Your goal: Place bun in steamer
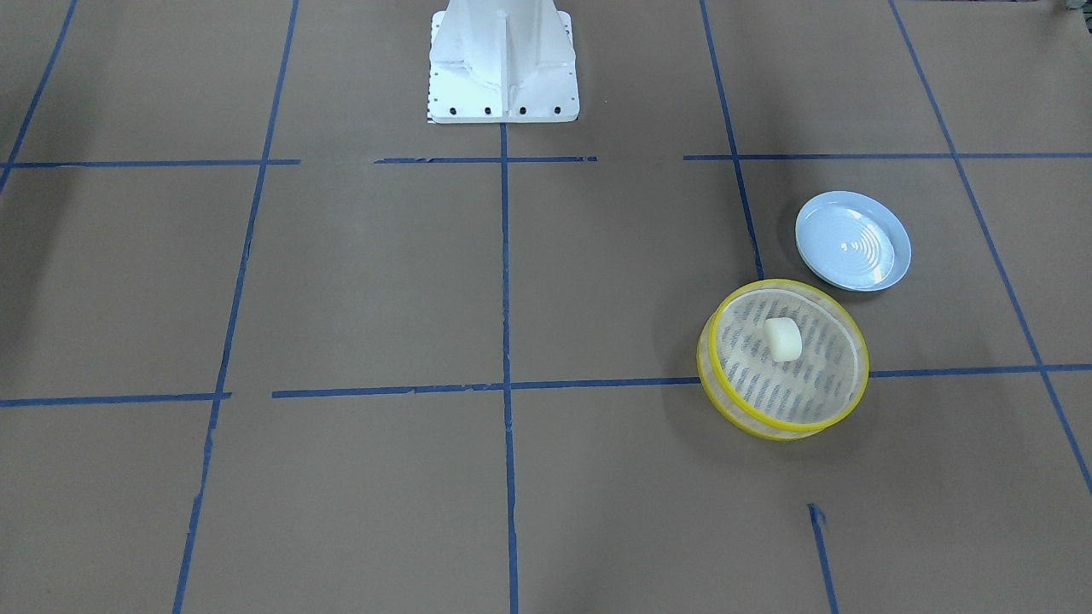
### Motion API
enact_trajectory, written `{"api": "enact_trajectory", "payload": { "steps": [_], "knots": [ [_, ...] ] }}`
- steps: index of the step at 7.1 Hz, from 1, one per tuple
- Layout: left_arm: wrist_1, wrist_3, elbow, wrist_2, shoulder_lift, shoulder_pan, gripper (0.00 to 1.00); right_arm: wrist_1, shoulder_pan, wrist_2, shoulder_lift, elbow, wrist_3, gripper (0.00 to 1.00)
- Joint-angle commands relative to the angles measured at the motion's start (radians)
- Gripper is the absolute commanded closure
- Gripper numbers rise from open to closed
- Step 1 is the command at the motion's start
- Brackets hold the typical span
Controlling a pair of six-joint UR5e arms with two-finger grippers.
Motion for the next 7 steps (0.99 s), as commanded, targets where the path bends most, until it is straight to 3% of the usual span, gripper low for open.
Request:
{"api": "enact_trajectory", "payload": {
  "steps": [1,7],
  "knots": [
    [0.002,0.000,-0.002,0.000,0.005,-0.012,0.00,0.000,0.000,0.000,0.000,0.000,0.000,0.00],
    [0.003,0.000,-0.007,0.000,-0.009,-0.012,0.00,0.000,0.000,0.000,0.000,0.000,0.000,0.00]
  ]
}}
